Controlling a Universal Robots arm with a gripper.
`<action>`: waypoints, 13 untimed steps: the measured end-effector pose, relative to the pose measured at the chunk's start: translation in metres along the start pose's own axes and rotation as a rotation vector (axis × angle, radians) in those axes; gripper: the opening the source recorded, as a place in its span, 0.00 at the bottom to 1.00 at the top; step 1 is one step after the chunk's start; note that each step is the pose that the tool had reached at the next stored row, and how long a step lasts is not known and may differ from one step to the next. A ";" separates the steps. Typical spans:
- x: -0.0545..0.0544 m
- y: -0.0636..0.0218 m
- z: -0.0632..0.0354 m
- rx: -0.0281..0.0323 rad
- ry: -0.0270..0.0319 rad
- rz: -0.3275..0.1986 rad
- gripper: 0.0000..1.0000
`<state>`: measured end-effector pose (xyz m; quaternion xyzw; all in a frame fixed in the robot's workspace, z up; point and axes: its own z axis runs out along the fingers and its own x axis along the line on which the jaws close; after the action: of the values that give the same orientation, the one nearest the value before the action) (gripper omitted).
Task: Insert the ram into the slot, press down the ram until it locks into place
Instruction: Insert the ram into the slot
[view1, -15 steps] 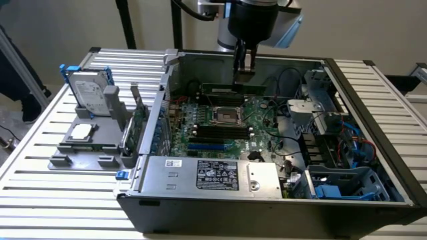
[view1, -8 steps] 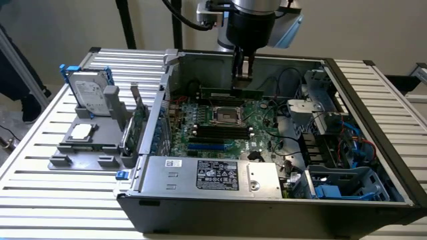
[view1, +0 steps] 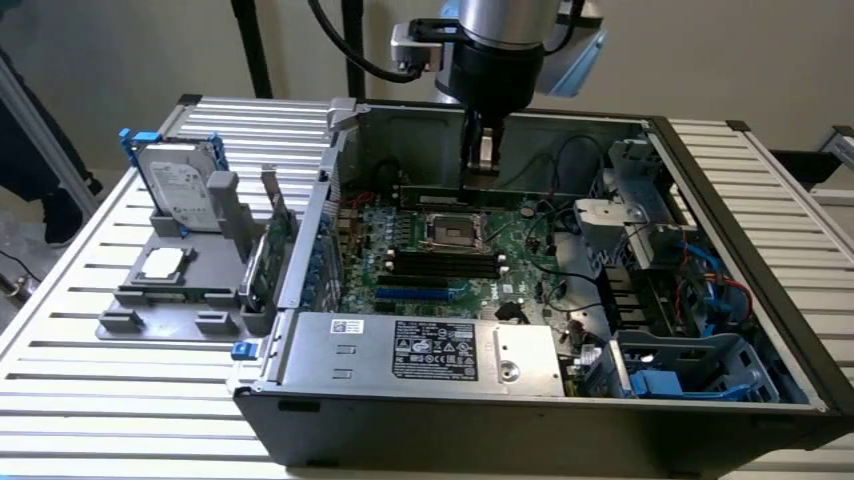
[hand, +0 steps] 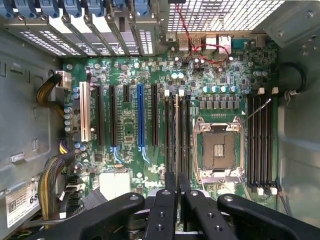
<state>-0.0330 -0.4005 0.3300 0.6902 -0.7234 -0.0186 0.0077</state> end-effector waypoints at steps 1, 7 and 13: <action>0.000 0.0000 0.0018 0.0001 -0.0001 0.000 0.13; 0.000 -0.0002 0.0127 0.0001 -0.0001 0.000 0.13; 0.001 -0.0006 0.0236 0.0000 0.0000 0.000 0.13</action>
<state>-0.0333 -0.4008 0.3063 0.6901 -0.7234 -0.0186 0.0077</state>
